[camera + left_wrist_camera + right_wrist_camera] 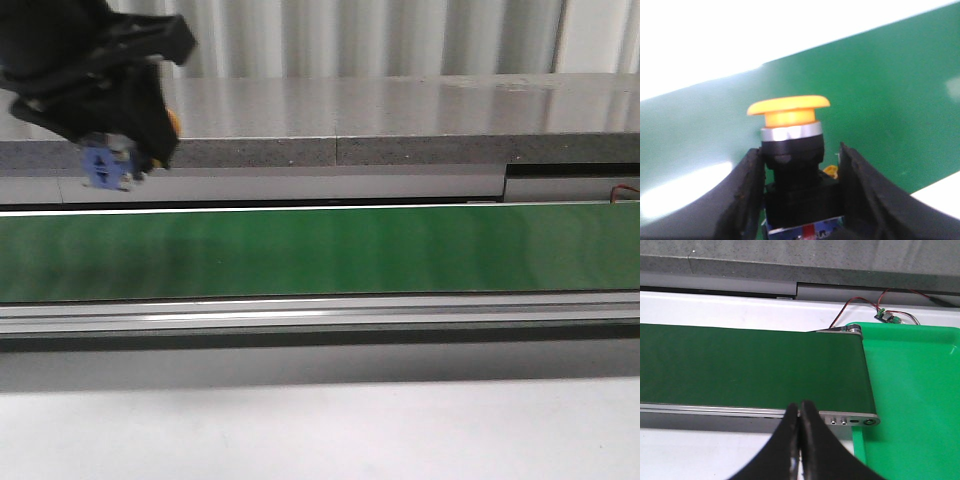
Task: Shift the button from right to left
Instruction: 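Lift the button with the left gripper and carry it over the blue tray, then lower the button into the blue tray, open and raise the left gripper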
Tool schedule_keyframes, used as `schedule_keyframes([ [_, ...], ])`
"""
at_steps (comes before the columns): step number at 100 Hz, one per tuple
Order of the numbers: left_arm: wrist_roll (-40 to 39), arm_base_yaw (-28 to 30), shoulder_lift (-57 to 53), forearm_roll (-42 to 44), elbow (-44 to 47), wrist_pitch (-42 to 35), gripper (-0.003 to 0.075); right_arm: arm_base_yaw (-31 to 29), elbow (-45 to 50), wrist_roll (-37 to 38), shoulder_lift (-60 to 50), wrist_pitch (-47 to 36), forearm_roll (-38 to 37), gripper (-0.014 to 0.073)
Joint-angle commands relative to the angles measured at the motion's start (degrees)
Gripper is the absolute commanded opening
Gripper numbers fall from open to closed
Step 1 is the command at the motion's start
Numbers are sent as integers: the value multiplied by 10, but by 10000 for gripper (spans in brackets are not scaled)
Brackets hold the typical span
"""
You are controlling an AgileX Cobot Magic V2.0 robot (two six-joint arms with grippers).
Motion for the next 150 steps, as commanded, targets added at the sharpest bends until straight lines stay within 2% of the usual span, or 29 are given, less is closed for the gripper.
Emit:
schedule_keyframes([
  [1, -5, 33, -56, 19, -3, -6, -20, -1, -15, -3, 3, -41, -3, -68],
  [30, -5, 200, -137, 99, 72, 9, -20, -1, -15, -3, 3, -41, -3, -68],
  [56, 28, 352, -119, 106, 69, -29, -20, -1, -15, -3, 3, -41, -3, -68],
  [73, 31, 412, -60, 99, 66, -66, -20, -1, -15, -3, 3, -41, -3, -68],
  [98, 45, 460, 43, 59, 38, -88, -20, -1, -15, -3, 3, -41, -3, -68],
  [120, 45, 463, 91, 52, 37, -130, -20, -1, -15, -3, 3, -41, -3, -68],
  [150, 49, 464, 128, 47, 37, -139, -19, -1, -15, -3, 3, -41, -3, -68],
])
